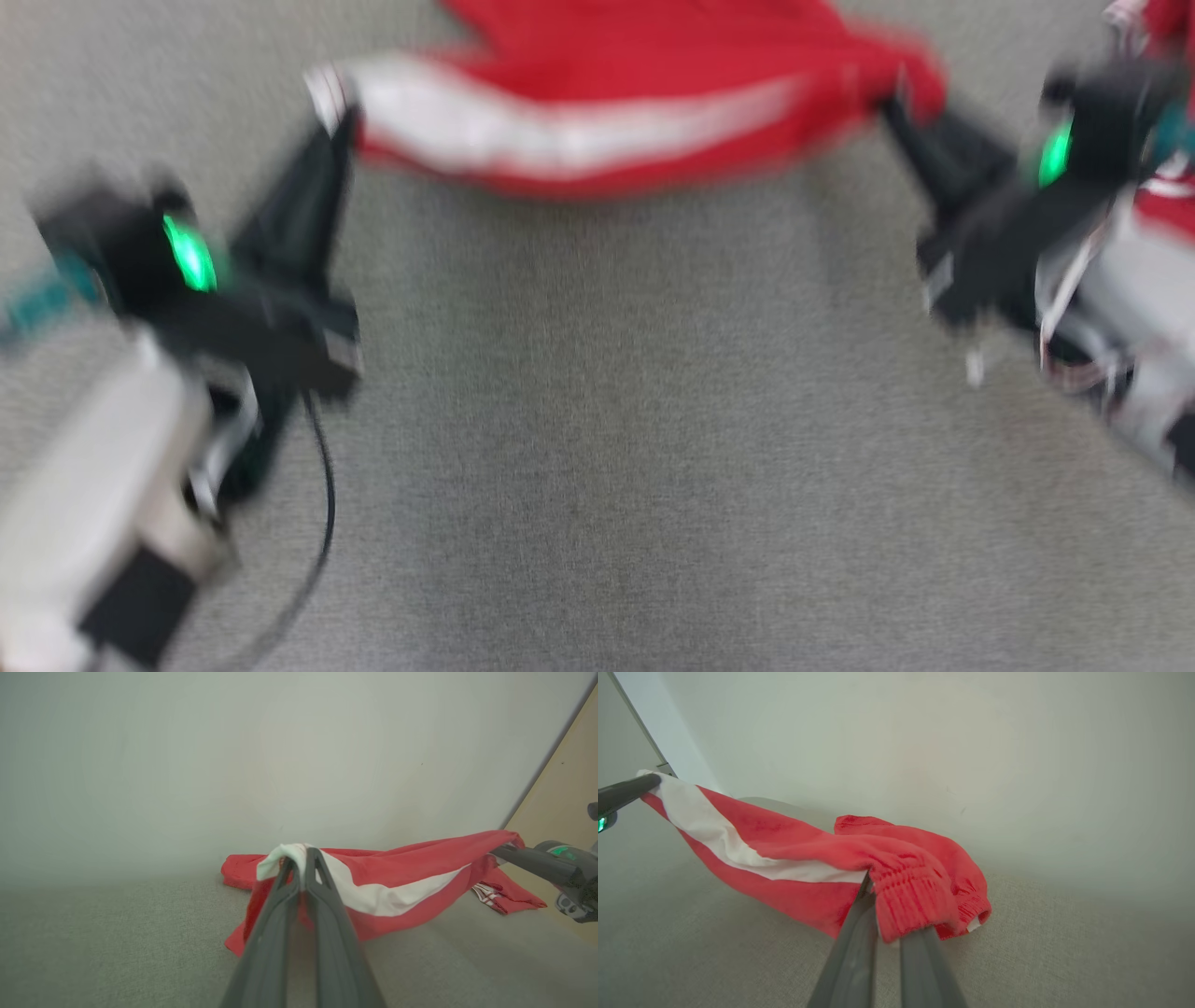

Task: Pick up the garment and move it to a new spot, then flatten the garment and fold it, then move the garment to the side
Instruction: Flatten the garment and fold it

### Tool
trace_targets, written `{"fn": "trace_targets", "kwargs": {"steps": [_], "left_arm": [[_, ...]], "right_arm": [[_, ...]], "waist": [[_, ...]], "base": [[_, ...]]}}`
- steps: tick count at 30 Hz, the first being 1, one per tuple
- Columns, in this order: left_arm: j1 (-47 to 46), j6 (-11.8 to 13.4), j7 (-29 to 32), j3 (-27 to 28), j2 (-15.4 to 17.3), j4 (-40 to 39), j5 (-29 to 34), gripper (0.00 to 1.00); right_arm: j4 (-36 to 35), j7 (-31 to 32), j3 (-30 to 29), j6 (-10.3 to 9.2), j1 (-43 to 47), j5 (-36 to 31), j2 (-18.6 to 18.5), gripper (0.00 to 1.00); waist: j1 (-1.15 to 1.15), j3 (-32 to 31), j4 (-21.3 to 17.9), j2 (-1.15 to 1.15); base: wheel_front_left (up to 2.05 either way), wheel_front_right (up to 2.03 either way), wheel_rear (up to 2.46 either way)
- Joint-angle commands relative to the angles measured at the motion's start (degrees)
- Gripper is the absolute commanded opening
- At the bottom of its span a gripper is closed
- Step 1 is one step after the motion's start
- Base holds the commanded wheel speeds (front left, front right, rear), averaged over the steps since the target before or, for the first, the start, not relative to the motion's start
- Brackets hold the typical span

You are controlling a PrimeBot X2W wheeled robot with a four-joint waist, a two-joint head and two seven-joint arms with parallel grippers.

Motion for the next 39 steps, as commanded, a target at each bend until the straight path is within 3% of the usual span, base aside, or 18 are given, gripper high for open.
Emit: {"fn": "trace_targets", "kwargs": {"steps": [1, 2, 8, 13, 20, 32, 39], "left_arm": [[3.61, 0.01, -0.17, 1.09, -0.05, -1.27, 1.65, 0.00], [10.18, -0.01, -0.16, 1.44, -0.56, -3.29, 3.58, 0.00], [25.94, -0.06, -0.17, 3.51, -1.18, -6.75, 5.88, 0.00], [35.27, -0.09, -0.17, 6.11, -0.86, -8.62, 7.28, 0.00], [44.85, -0.05, -0.18, 7.58, -1.91, -9.37, 8.68, 0.00], [52.13, -0.06, -0.17, 8.53, -1.98, -8.41, 11.62, 0.00], [45.48, -0.07, 0.03, 6.90, 1.41, -10.54, 12.57, 0.00]], "right_arm": [[-1.10, -0.32, 0.02, -0.14, 2.98, -0.41, -0.95, 0.00], [-2.89, -0.47, -0.79, -0.14, 8.24, 0.37, -2.06, 0.00], [-6.93, -0.54, -2.96, -0.14, 23.18, 0.63, -4.34, 0.00], [-10.37, -0.55, -5.22, -0.14, 34.65, -0.41, -5.91, 0.00], [-14.60, 0.44, -7.86, -0.14, 47.27, -2.95, -5.32, 0.00], [-22.25, 6.46, -14.11, -0.14, 61.62, -6.81, -5.09, 0.00], [-25.85, 8.22, -19.86, -0.14, 62.90, -8.11, -2.30, 0.00]], "waist": [[0.02, -5.96, -0.75, 0.01], [0.02, -7.74, -1.05, 0.01], [0.02, -11.82, -1.45, 0.01], [0.02, -13.92, -1.27, 0.01], [0.02, -17.13, -1.00, 0.01], [0.02, -19.49, -0.33, 0.01], [0.02, -18.14, -1.07, 0.01]], "base": [[0.00, 0.00, 0.00], [0.00, 0.00, 0.00], [0.00, 0.00, 0.00], [0.00, 0.00, 0.00], [0.00, 0.00, 0.00], [0.00, 0.00, 0.00], [0.00, 0.00, 0.00]]}}
